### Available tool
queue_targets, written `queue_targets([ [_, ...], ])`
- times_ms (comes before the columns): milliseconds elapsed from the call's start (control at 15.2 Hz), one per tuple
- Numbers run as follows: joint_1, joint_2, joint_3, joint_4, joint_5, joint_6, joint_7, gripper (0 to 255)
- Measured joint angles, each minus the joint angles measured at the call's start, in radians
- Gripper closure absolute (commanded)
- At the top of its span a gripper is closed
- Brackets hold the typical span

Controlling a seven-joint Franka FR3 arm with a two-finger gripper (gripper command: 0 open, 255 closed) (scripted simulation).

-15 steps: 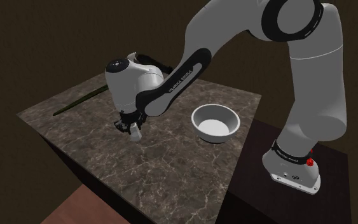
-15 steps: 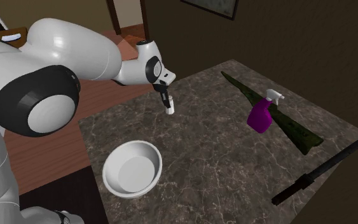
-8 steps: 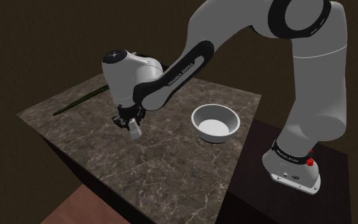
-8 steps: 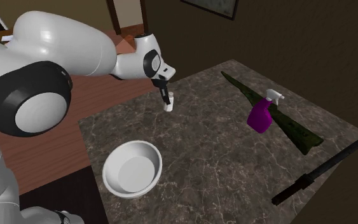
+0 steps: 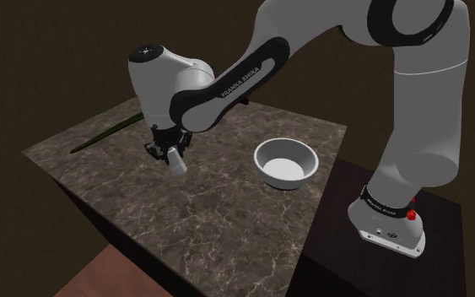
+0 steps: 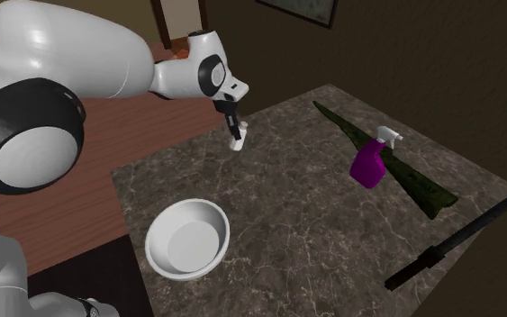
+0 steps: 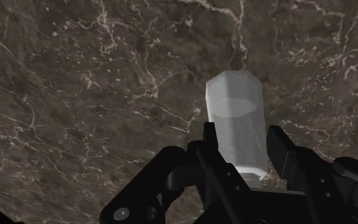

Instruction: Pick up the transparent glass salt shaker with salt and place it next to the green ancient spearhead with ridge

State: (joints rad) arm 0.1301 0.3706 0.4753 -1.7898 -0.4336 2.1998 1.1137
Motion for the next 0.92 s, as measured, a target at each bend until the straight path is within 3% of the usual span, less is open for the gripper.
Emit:
queue_targets([
  [924, -0.011, -0.068, 0.025, 0.099, 0.064, -0.152, -0.064, 255],
])
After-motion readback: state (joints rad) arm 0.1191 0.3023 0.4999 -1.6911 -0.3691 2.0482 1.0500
